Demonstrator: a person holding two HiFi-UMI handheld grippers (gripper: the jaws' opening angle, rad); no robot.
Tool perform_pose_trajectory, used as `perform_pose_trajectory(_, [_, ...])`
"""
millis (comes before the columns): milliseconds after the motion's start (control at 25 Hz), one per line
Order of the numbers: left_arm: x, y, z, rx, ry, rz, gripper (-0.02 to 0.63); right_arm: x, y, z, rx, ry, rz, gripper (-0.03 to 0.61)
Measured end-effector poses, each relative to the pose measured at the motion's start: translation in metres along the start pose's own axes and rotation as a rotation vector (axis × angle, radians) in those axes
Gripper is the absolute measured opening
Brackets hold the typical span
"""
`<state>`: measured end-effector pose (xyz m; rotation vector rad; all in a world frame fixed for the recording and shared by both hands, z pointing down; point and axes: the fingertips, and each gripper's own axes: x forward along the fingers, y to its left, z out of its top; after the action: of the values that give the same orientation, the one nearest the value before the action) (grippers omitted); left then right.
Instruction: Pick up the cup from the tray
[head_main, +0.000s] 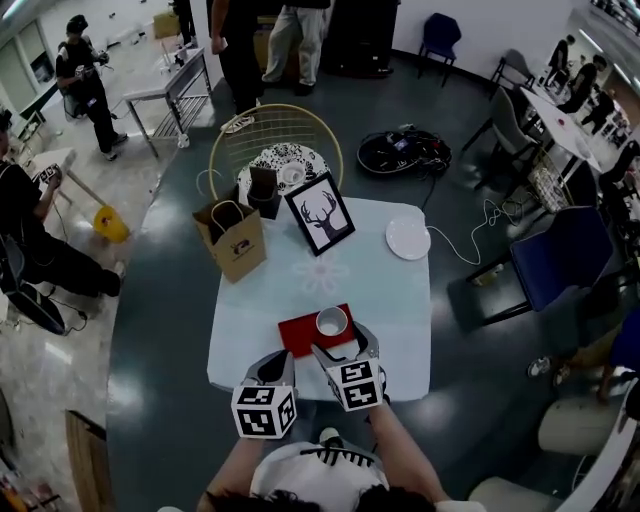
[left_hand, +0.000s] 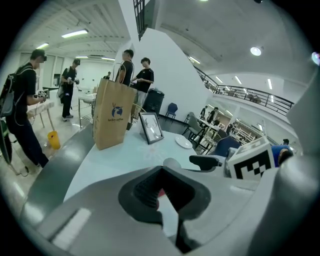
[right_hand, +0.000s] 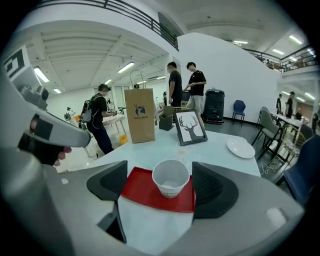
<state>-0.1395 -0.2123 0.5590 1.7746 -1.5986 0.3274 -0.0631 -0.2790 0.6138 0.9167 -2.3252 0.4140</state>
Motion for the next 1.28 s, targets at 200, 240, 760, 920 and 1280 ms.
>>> perform_pose_trajectory(200, [0.015,0.017,0.015,-0.007,0.019,-0.013,0.001,0.034,-0.013,-0.009,-0.025,0.095,-0.06,0.428])
perform_pose_trajectory(240, [0.018,0.02,0.015,-0.008,0.033,-0.012,0.001,0.037,-0.016,-0.011,-0.026,0.112,-0.074,0.431])
perform_pose_trajectory(760, [0.061,0.026,0.04,0.064,0.099,-0.116,0.0,0.081,-0.024,-0.03,0.046,0.29,-0.113,0.406])
perform_pose_trajectory(920, [0.063,0.03,0.043,0.064,0.099,-0.132,0.001,0.079,-0.027,-0.025,0.067,0.277,-0.119,0.397])
perform_pose_trajectory(1280, [0.07,0.015,0.036,0.102,0.125,-0.171,0.001,0.044,-0.059,-0.021,0.122,0.232,-0.189,0.397])
